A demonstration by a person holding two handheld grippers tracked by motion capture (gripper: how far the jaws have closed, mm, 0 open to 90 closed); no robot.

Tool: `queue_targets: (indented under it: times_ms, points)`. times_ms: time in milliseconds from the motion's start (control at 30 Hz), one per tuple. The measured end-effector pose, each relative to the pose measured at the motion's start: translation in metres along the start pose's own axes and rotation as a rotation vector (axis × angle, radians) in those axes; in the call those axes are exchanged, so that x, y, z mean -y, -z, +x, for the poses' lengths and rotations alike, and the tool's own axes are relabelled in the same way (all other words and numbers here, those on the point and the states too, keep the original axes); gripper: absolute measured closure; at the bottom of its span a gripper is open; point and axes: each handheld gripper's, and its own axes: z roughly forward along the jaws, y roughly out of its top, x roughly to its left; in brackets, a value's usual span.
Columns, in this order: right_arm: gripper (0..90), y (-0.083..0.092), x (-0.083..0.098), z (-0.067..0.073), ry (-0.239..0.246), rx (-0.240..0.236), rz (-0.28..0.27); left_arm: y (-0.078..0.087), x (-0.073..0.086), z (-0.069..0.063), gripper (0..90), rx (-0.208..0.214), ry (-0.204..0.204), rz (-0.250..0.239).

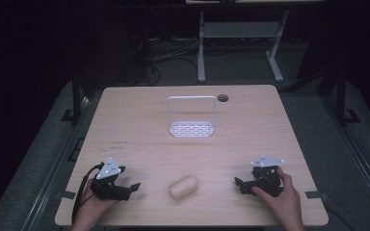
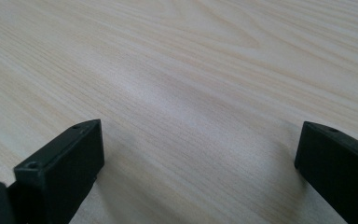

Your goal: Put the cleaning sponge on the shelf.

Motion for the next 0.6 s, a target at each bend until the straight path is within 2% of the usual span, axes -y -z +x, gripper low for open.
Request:
queue_targets:
  times_ms: [600]
  points:
    - [0.9, 0.000, 0.000, 0.000, 0.000, 0.000, 0.000, -0.004, -0.007, -0.018, 14.0, 0.053, -0.046, 0.002]
